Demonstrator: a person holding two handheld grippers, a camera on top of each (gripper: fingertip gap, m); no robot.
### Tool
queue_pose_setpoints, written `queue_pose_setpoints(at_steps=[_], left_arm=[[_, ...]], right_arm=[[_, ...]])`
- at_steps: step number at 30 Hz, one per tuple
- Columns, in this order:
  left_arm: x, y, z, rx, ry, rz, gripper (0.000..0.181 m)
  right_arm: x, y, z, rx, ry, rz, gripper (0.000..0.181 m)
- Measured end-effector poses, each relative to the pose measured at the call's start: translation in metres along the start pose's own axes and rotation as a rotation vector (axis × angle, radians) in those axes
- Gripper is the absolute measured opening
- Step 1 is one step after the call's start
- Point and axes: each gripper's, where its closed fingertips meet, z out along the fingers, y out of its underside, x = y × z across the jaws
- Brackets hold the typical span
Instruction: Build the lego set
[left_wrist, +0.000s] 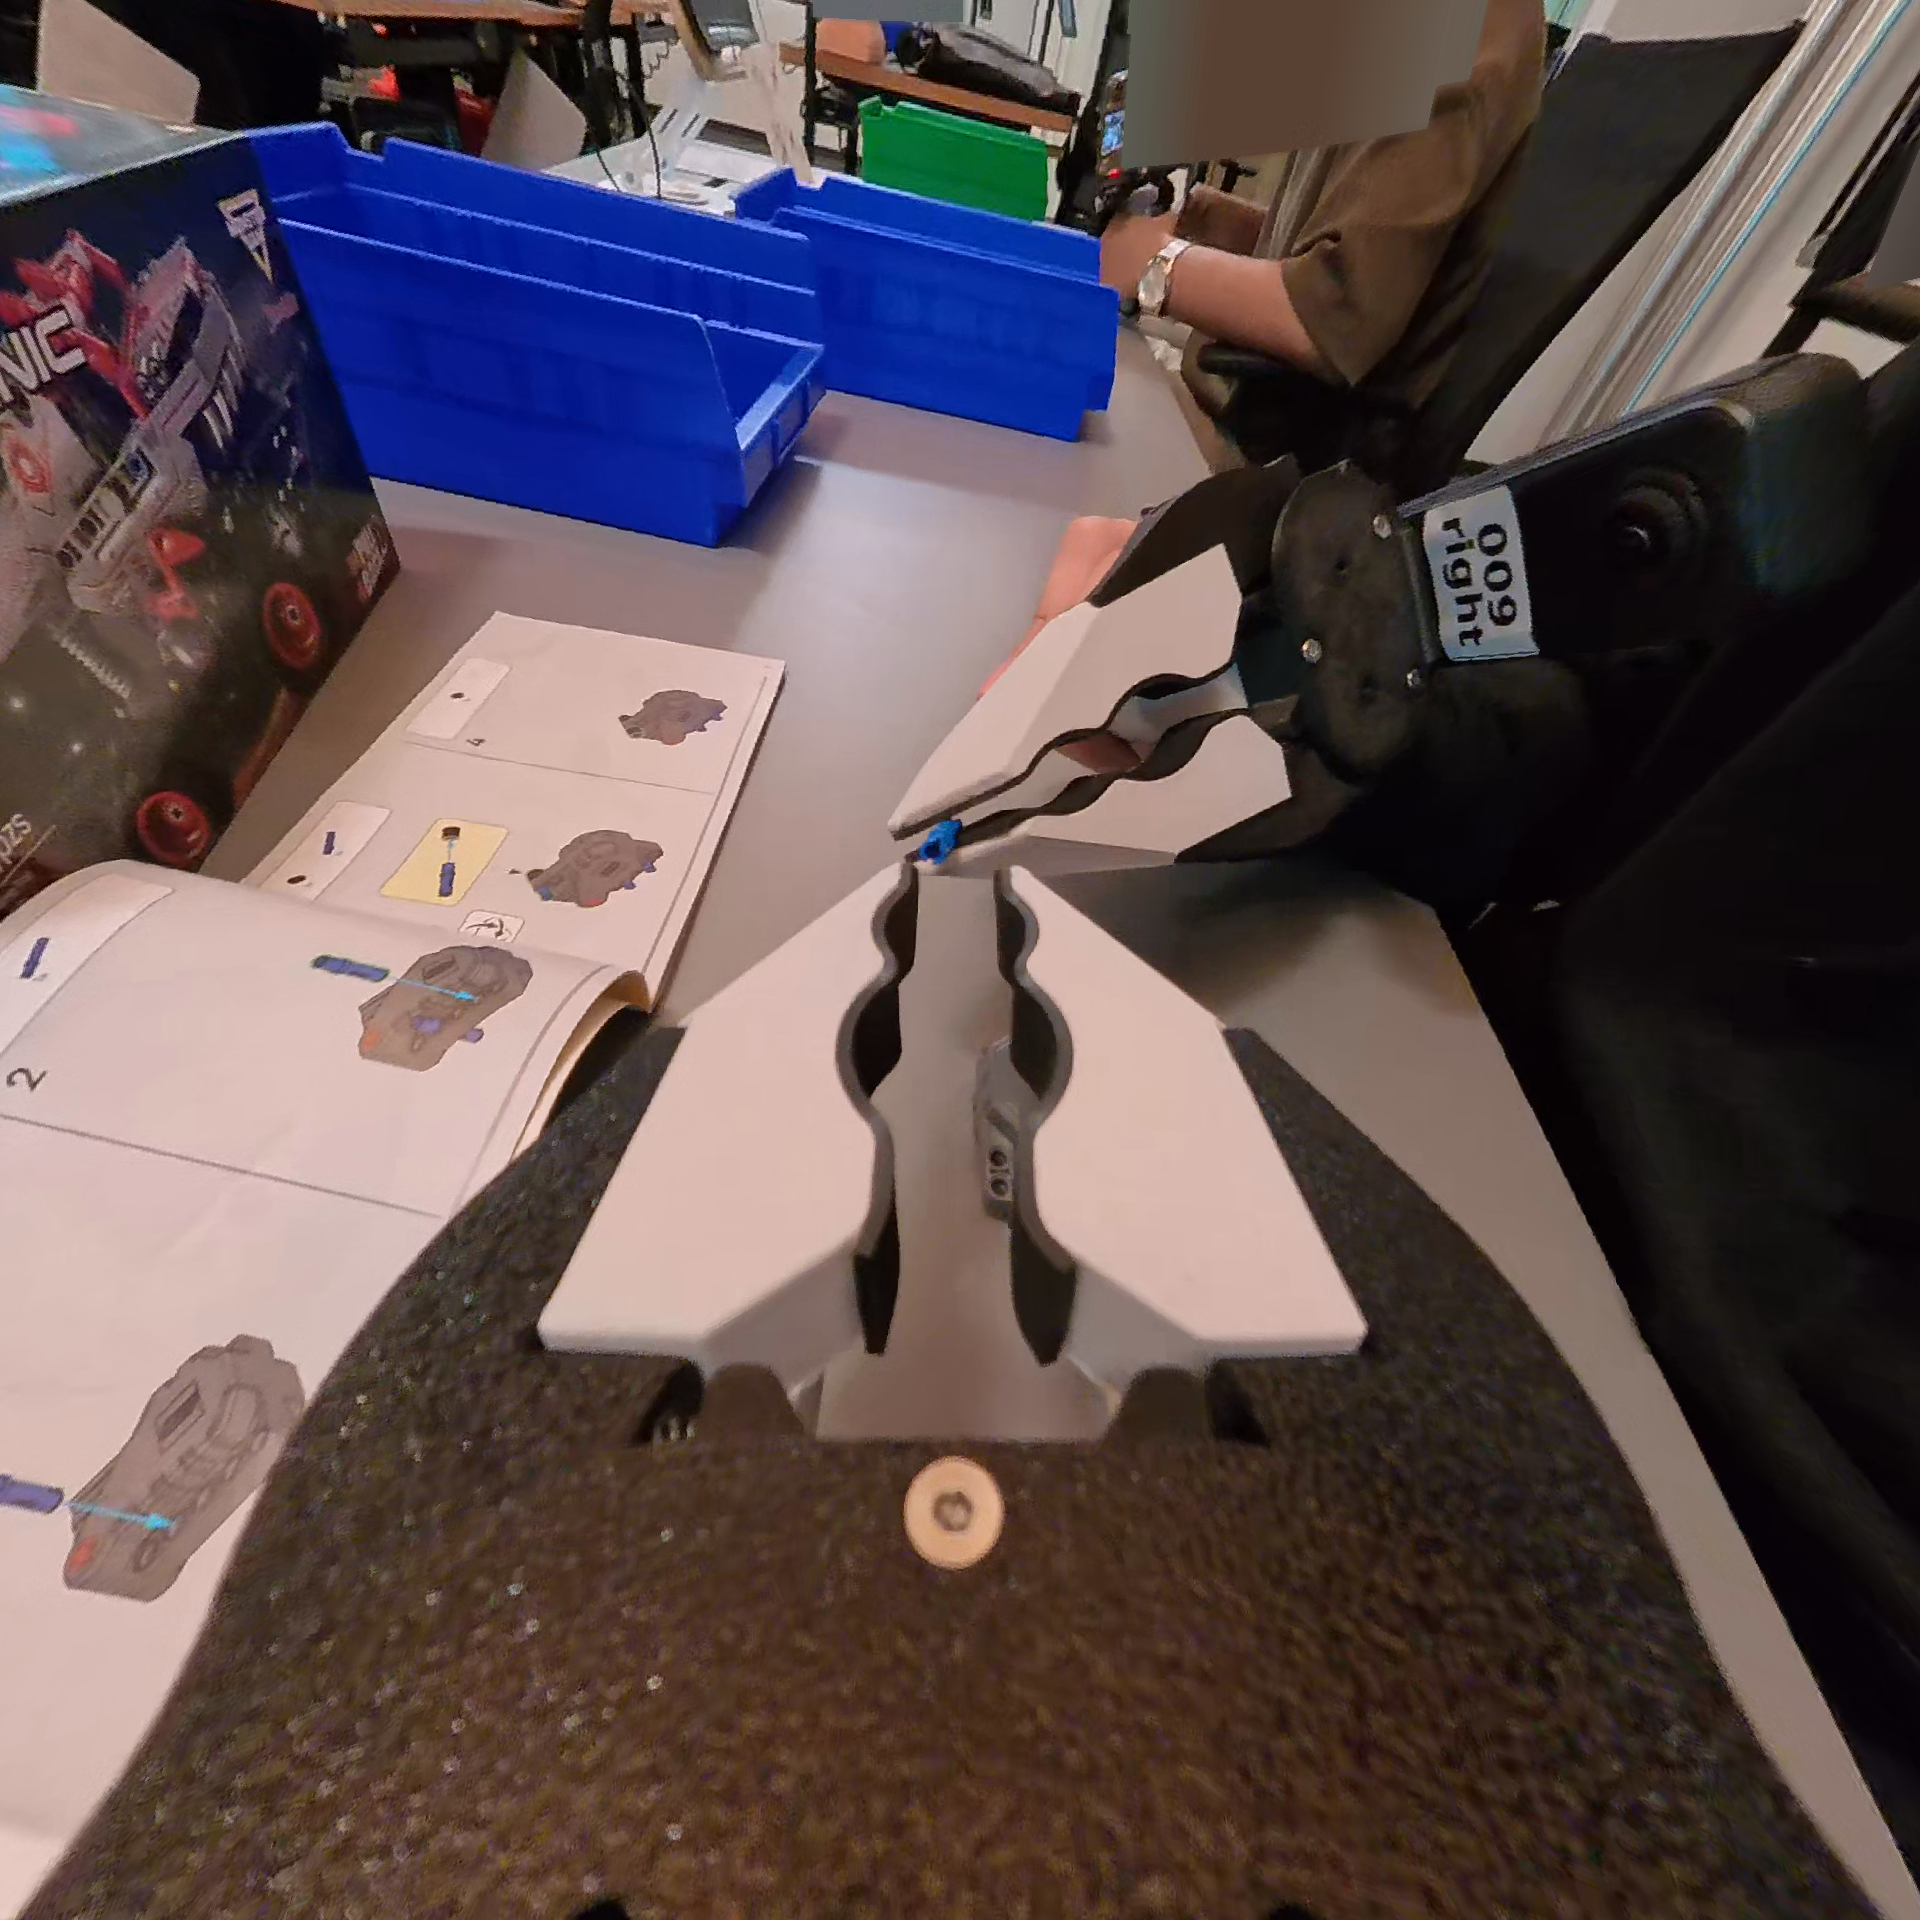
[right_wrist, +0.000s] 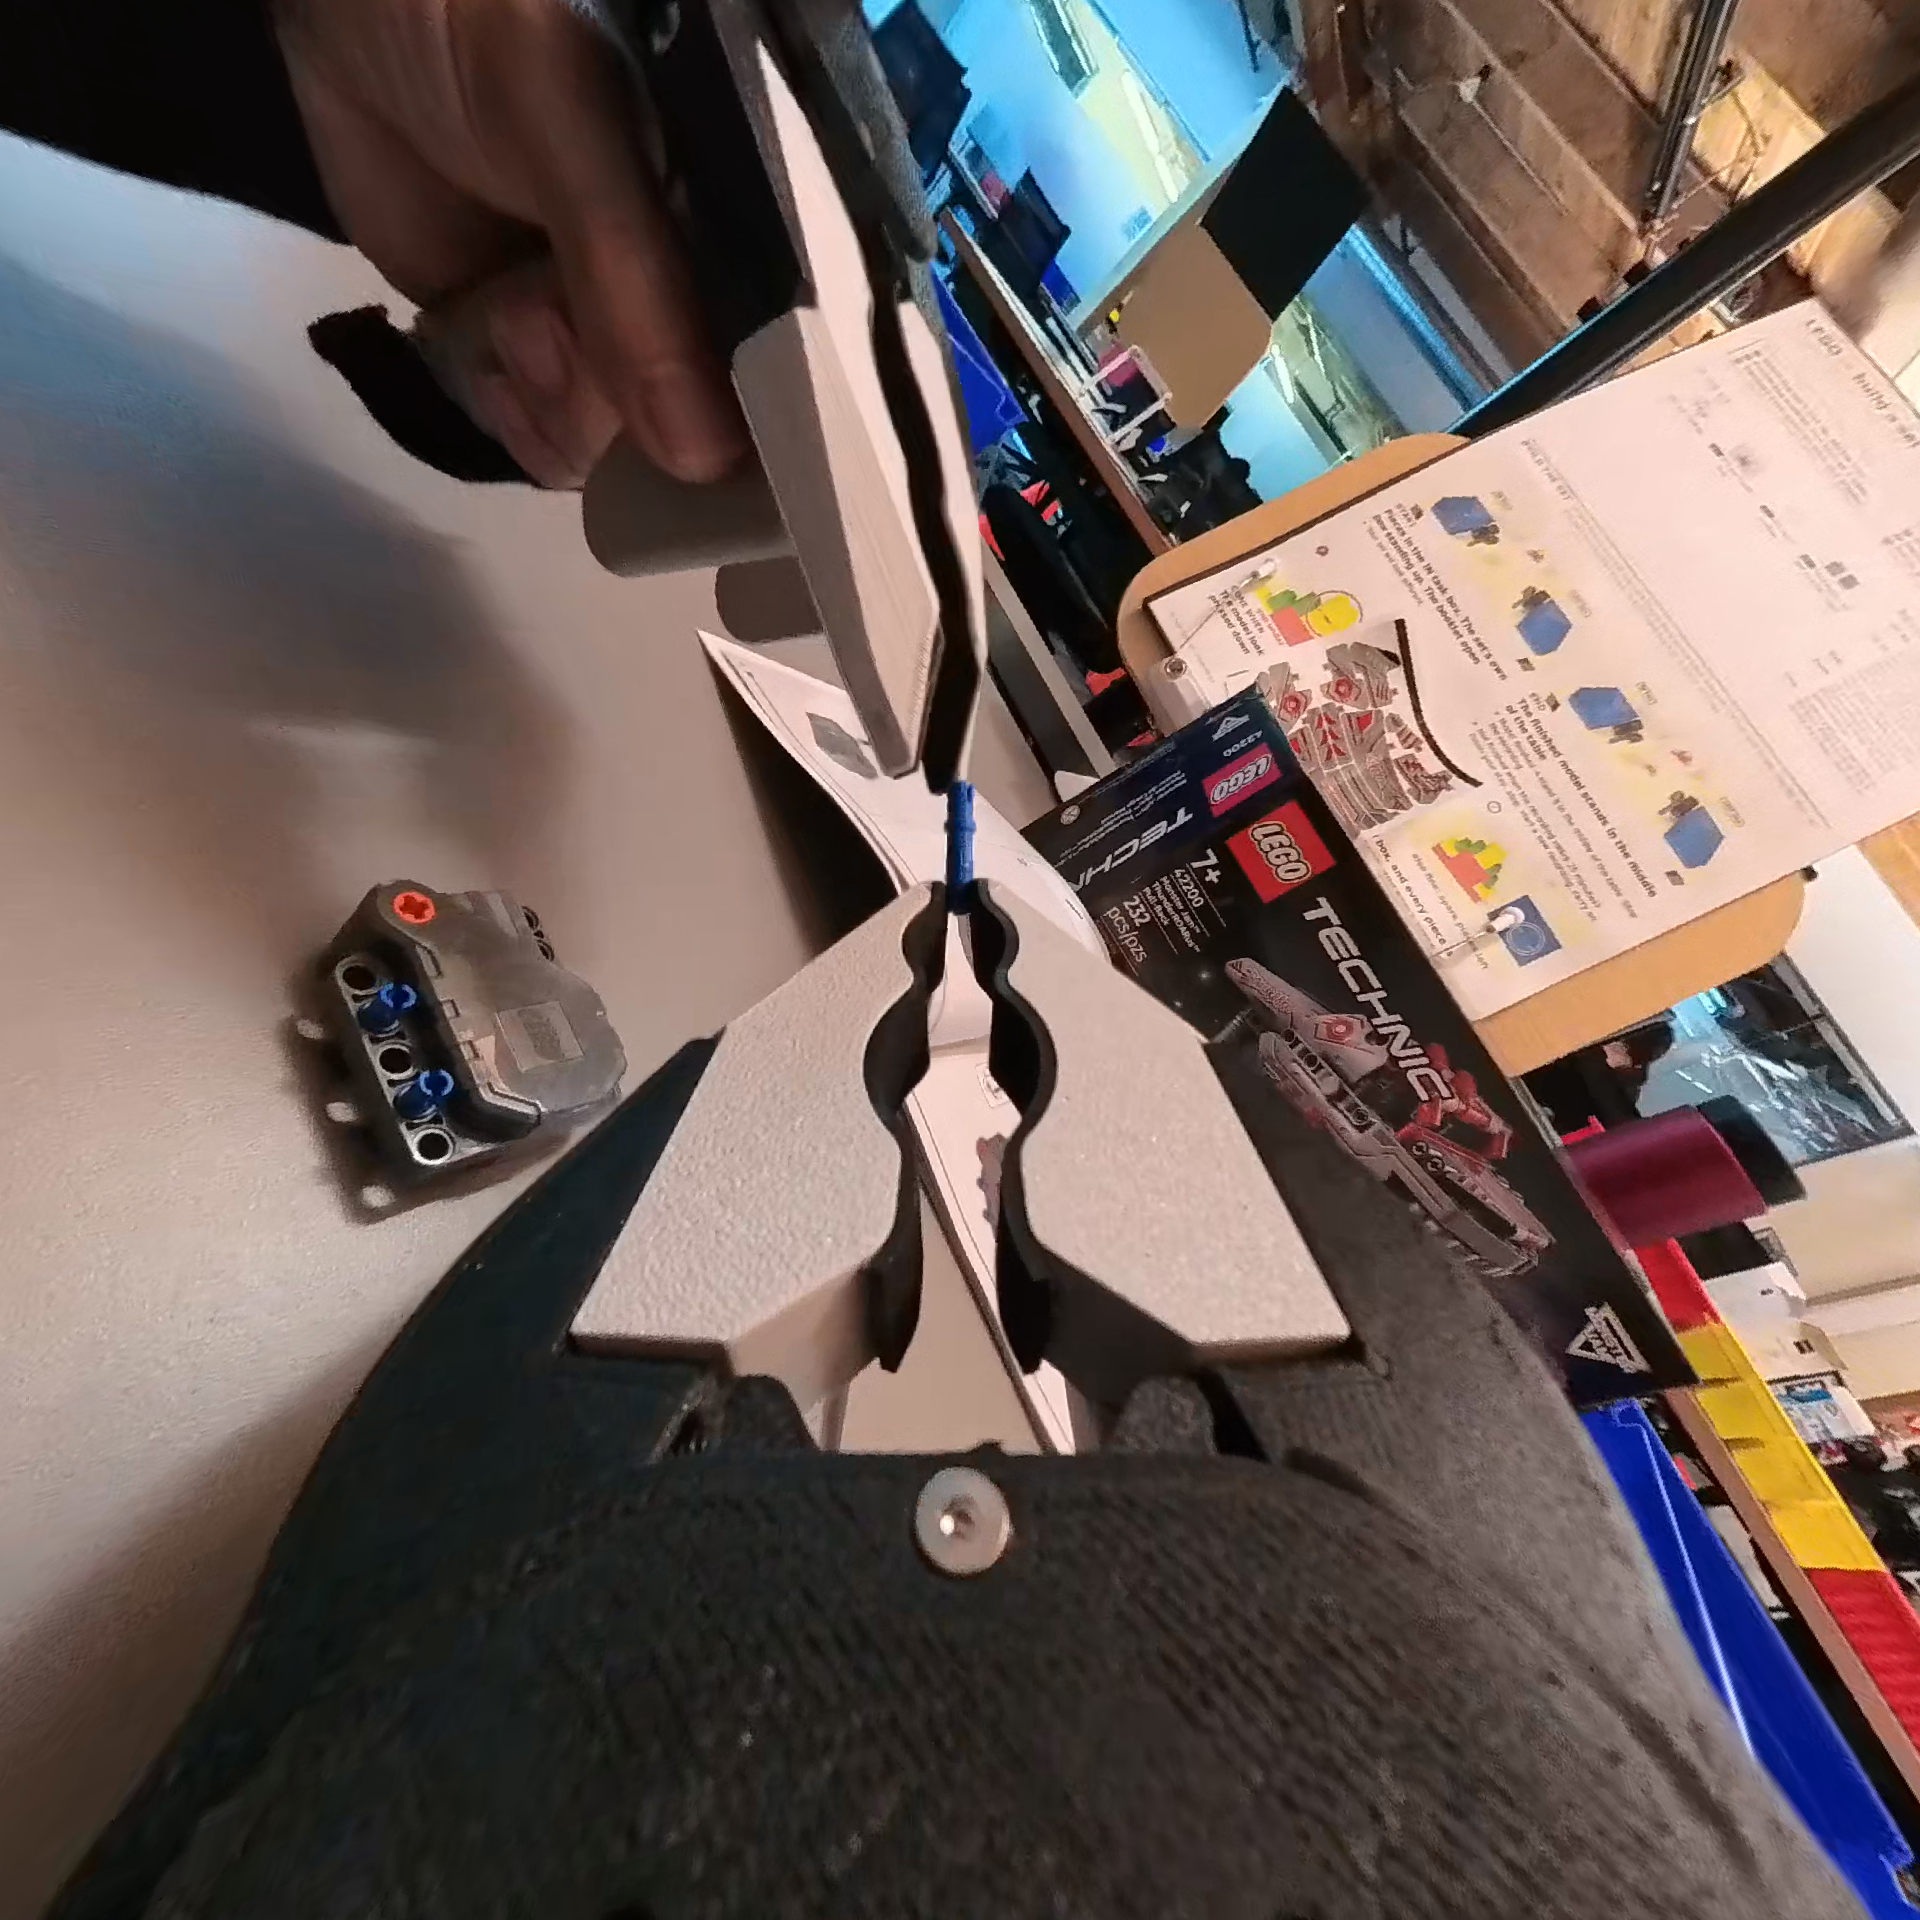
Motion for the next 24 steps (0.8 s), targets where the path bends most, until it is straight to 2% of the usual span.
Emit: queue_pose_setpoints(at_steps=[10,24], left_arm=[[-0.001,0.009,0.005,-0.060,-0.015,-0.025,0.010],[-0.003,0.005,0.004,-0.032,-0.013,-0.033,0.008]], right_arm=[[-0.007,0.005,0.000,-0.004,-0.010,0.006,0.002],[-0.011,0.009,0.000,-0.025,-0.026,0.016,0.002]])
